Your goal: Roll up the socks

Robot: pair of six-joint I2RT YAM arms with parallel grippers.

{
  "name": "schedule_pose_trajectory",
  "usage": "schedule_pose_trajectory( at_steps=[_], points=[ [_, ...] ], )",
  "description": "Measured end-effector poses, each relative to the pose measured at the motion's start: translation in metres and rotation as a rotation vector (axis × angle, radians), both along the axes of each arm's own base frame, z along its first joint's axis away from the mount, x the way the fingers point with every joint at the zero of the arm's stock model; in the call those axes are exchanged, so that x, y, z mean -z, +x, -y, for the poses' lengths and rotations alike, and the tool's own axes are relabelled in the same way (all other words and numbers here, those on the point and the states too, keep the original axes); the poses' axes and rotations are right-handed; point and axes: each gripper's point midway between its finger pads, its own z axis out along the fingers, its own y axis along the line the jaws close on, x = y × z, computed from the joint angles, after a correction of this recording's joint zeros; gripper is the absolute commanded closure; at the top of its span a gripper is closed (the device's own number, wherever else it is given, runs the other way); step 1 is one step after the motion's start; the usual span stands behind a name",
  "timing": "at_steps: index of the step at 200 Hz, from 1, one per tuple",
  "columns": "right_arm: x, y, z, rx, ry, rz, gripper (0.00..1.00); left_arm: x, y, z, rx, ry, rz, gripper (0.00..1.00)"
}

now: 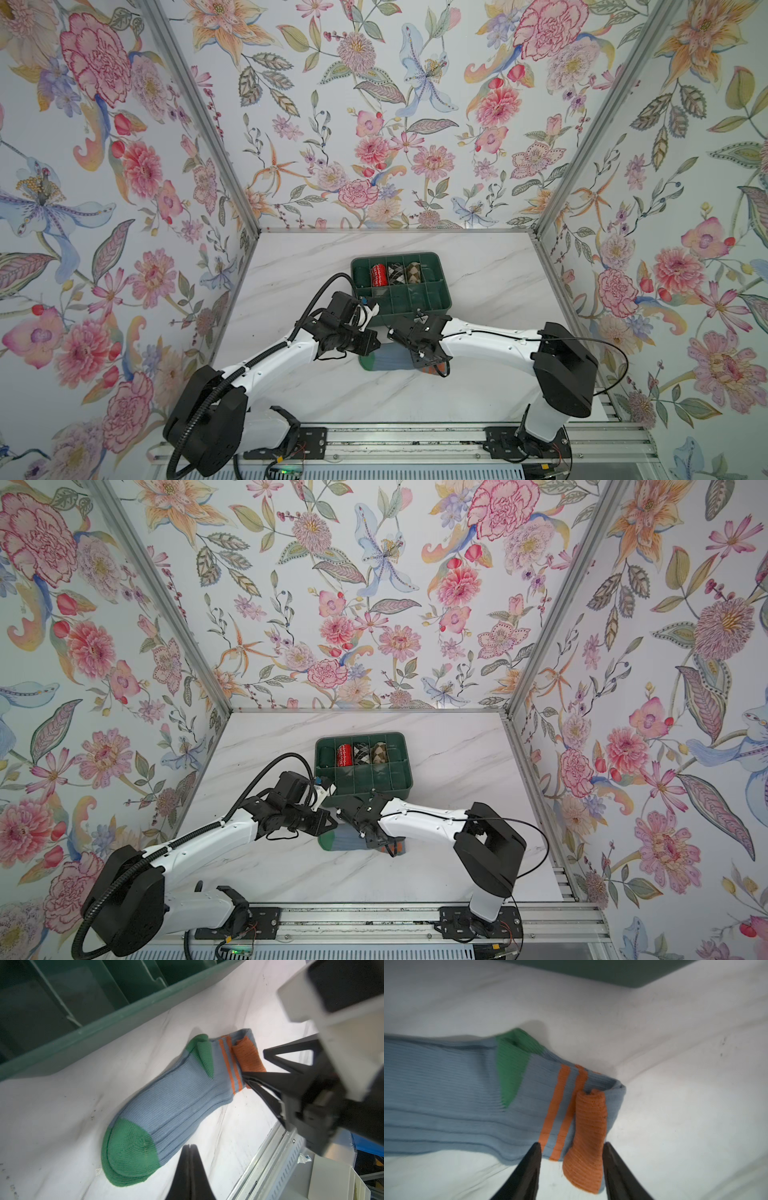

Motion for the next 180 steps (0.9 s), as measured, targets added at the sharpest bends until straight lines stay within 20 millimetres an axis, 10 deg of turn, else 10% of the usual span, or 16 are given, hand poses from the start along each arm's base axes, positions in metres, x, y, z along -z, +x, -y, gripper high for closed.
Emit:
schedule_pose_trajectory(
  at_steps=[53, 95, 180],
  points=[
    [-0.028, 0.02, 0.035, 0.137, 0.206, 0.047, 0.48, -0.024, 0.013, 0.01, -0.008, 0.041, 0.078, 0.83],
    [-0.031, 0.028, 0.092, 0.306, 0.232, 0.042, 0.48, -0.061, -0.002, 0.077, 0.127, 0.051, 0.161, 0.75],
    [-0.004, 0.015, 0.154, 0.42, 0.282, -0.046, 0.44, 0.007, -0.036, 0.165, 0.218, 0.202, 0.041, 0.63]
  ],
)
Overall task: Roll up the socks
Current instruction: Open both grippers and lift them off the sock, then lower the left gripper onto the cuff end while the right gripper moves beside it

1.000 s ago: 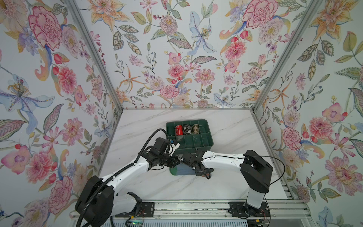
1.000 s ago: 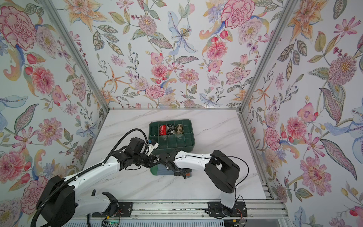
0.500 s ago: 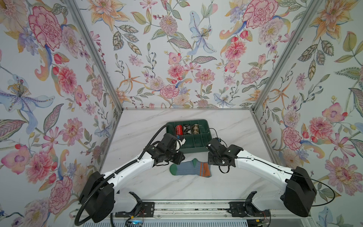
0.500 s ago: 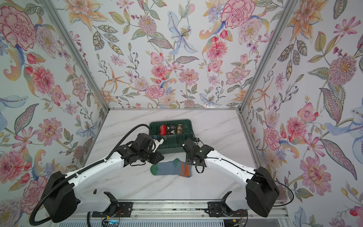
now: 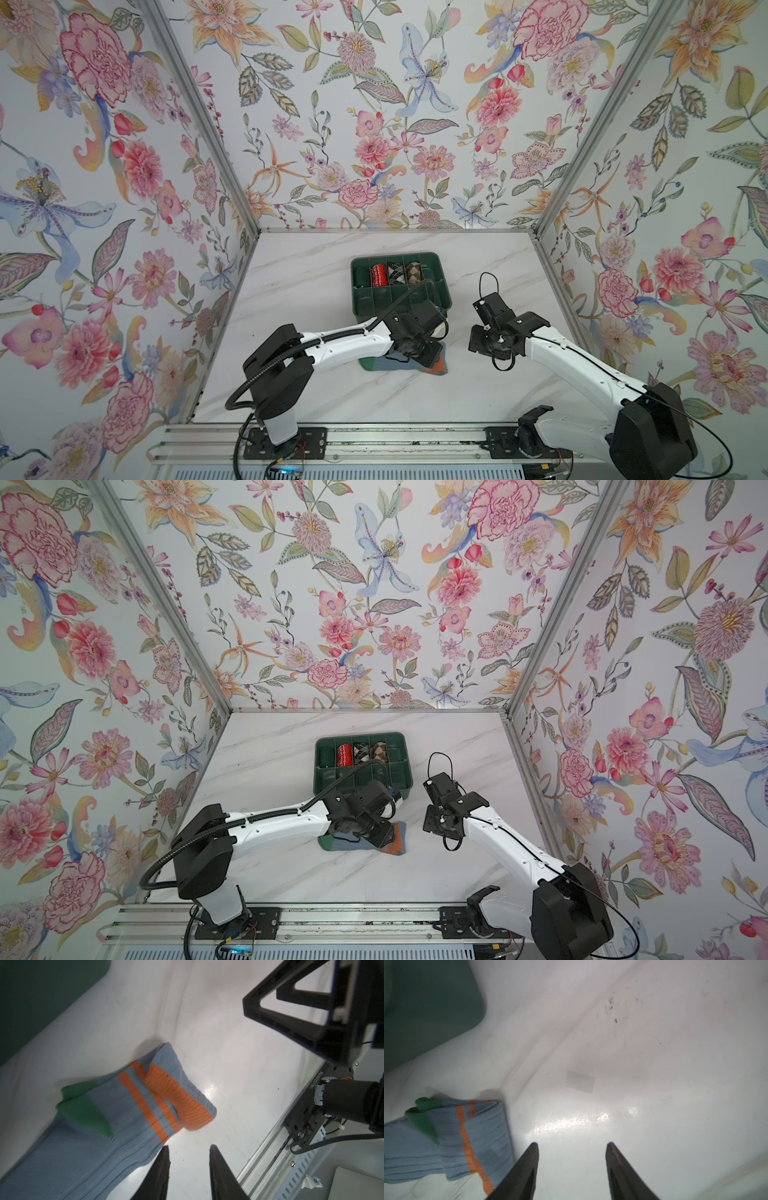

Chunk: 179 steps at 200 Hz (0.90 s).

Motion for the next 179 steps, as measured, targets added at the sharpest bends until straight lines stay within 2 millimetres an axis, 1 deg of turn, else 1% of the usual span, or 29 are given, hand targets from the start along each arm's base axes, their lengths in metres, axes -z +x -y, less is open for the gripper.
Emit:
schedule_pose_trajectory(
  at_steps=[18, 34, 64, 86, 115, 143, 179],
  points=[
    [0.002, -0.001, 0.011, 0.021, 0.041, 0.002, 0.44, 0.009, 0.005, 0.015, -0.016, 0.012, -0.006, 0.63],
    [0.002, 0.003, 0.019, 0.031, 0.064, 0.002, 0.44, 0.013, 0.01, 0.022, -0.034, 0.018, -0.005, 0.64],
    [0.0, 0.008, 0.017, -0.008, 0.098, 0.014, 0.44, 0.015, 0.02, 0.031, -0.061, 0.035, 0.007, 0.64],
    [0.001, 0.01, 0.015, -0.035, 0.119, 0.015, 0.44, 0.018, 0.023, 0.028, -0.081, 0.068, 0.014, 0.64],
    [0.004, 0.012, 0.015, -0.056, 0.135, 0.007, 0.44, 0.017, 0.022, 0.021, -0.102, 0.118, 0.024, 0.63],
    [0.004, 0.013, 0.016, -0.07, 0.148, 0.004, 0.44, 0.014, 0.014, 0.024, -0.104, 0.131, 0.03, 0.62],
    [0.004, 0.013, 0.017, -0.079, 0.164, 0.005, 0.44, 0.024, 0.002, 0.027, -0.1, 0.151, 0.011, 0.62]
  ],
)
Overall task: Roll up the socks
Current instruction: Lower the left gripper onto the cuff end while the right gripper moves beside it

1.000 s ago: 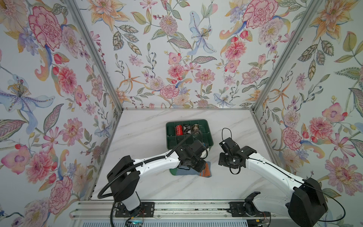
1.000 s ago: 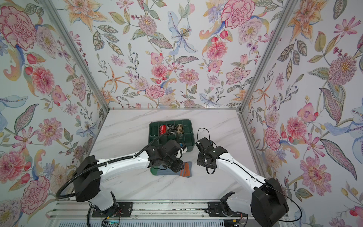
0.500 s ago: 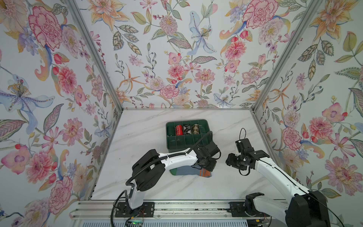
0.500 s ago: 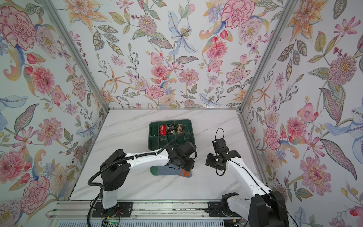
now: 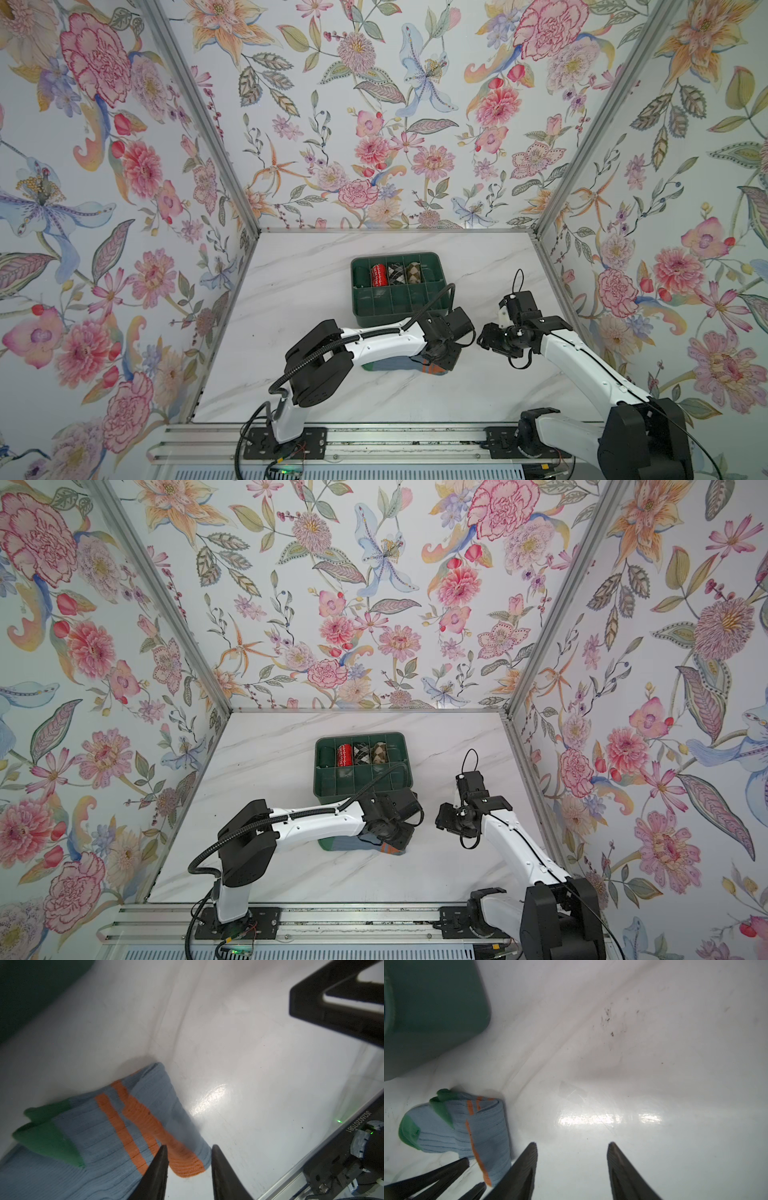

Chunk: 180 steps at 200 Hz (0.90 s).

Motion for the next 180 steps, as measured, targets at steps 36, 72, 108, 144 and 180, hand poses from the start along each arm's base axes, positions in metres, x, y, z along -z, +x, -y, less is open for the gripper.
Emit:
schedule_pose_trajectory(
  at_steps=[36, 72, 108, 144, 180],
  points=[
    [0.0, -0.001, -0.002, -0.011, 0.012, -0.001, 0.43, 0.005, 0.001, -0.003, -0.022, 0.018, -0.004, 0.63],
    [0.0, -0.001, -0.005, -0.021, 0.026, 0.001, 0.43, 0.006, 0.002, -0.003, -0.032, 0.022, 0.004, 0.64],
    [0.0, -0.002, -0.007, -0.034, 0.033, 0.002, 0.43, 0.01, 0.003, -0.004, -0.039, 0.031, 0.0, 0.65],
    [-0.001, 0.0, -0.009, -0.04, 0.047, 0.013, 0.43, 0.022, 0.002, -0.006, -0.045, 0.056, -0.013, 0.66],
    [-0.001, 0.001, -0.009, -0.042, 0.05, 0.015, 0.43, 0.023, 0.002, -0.006, -0.055, 0.055, -0.016, 0.73]
  ],
)
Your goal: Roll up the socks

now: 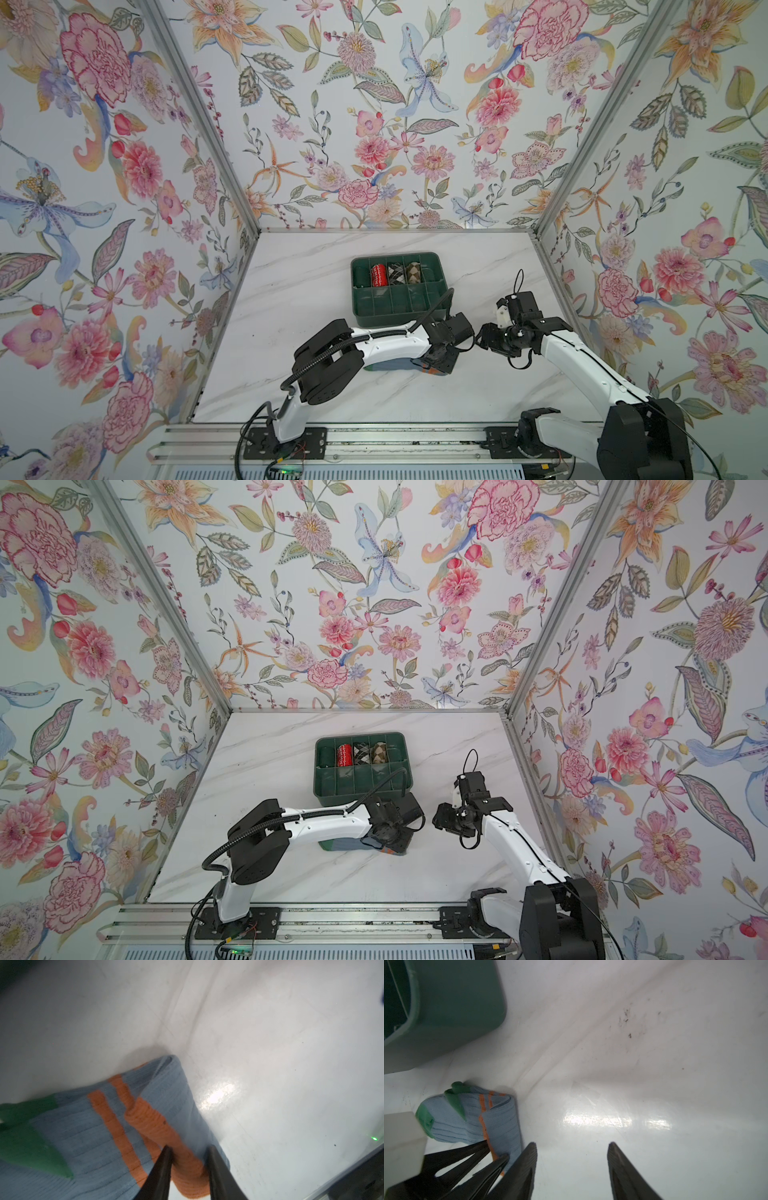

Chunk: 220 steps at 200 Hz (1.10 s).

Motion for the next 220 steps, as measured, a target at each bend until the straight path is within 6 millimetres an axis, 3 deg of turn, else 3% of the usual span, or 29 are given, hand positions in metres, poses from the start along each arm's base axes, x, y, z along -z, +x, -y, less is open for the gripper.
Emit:
schedule_pose_trajectory(
  at_steps=[41, 105, 147, 220],
  points=[
    [0.002, 0.001, -0.003, -0.009, 0.016, -0.001, 0.43, 0.011, 0.001, -0.005, -0.017, -0.023, -0.005, 0.85],
    [0.001, -0.001, -0.011, -0.036, 0.057, -0.007, 0.48, 0.009, 0.007, -0.028, -0.065, -0.164, -0.038, 0.88],
    [0.002, -0.007, -0.022, -0.062, 0.123, -0.025, 0.54, 0.006, 0.008, -0.031, -0.056, -0.272, -0.062, 0.89],
    [0.017, -0.043, -0.05, -0.059, 0.354, -0.12, 0.62, 0.007, 0.005, -0.038, -0.043, -0.463, -0.108, 0.9]
  ],
)
